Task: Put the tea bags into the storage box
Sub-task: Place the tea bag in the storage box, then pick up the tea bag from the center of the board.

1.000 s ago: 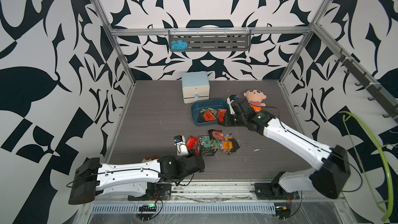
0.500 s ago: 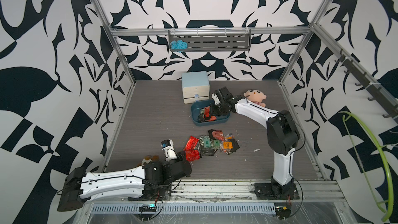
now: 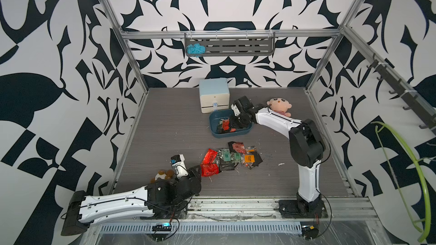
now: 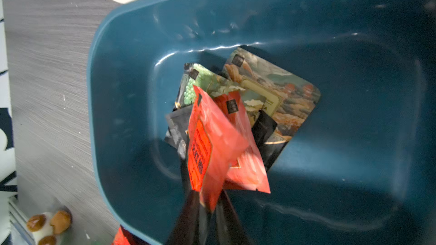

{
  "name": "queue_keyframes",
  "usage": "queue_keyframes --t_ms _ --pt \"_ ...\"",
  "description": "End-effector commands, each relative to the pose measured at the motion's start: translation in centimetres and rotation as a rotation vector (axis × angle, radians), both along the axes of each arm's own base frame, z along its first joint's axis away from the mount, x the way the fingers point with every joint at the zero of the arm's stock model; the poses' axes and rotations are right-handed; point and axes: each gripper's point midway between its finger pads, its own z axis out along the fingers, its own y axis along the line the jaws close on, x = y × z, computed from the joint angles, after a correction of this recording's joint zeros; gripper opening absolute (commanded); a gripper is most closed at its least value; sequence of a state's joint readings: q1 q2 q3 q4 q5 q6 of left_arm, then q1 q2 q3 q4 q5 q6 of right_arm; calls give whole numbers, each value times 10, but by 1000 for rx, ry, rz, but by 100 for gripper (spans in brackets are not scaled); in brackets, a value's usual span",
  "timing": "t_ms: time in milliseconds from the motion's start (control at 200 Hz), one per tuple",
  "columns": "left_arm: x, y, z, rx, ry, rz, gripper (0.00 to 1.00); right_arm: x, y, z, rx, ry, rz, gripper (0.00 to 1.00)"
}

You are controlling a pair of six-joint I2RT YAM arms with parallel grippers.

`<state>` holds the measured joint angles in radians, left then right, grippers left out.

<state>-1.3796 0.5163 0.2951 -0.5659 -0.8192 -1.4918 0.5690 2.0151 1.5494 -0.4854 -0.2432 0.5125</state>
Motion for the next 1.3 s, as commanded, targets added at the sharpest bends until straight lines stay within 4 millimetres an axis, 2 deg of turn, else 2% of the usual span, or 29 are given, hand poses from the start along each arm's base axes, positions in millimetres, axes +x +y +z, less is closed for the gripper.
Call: queue_keyframes --t_ms 0,110,270,445,555,660,725,845,920,995,1010,1150,1295 --pt "-1 0 -3 20 0 -13 38 8 -6 32 -11 -75 -3 25" --pt "-1 -1 0 34 -2 -18 38 9 -13 46 -35 -115 -7 29" --pt "1 -8 17 46 -27 -52 38 0 -30 77 -74 -182 -4 34" --pt "2 -25 46 61 -64 -111 39 -31 -65 113 -89 -300 -40 40" --pt "3 -49 61 41 -95 -171 41 -61 -86 117 -78 -335 -50 44" --pt "7 -81 73 14 -129 -217 45 -93 -108 103 -83 -320 -62 44" --pt "12 -95 73 16 -123 -211 45 -113 -117 93 -66 -307 -63 45" --pt "20 -131 62 -8 -59 -261 45 -140 -128 69 -22 -295 -75 52" --pt "25 -155 49 -27 4 -301 43 -154 -137 44 -14 -256 -104 55" --pt "32 -174 41 -19 36 -321 41 -164 -138 23 21 -216 -119 56" --pt "33 -178 32 4 48 -327 41 -165 -137 20 33 -207 -123 56" --pt "41 -214 10 -18 124 -399 36 -175 -129 -13 90 -113 -130 54" --pt "49 -234 -18 -91 220 -414 32 -173 -123 -31 117 -62 -137 45"
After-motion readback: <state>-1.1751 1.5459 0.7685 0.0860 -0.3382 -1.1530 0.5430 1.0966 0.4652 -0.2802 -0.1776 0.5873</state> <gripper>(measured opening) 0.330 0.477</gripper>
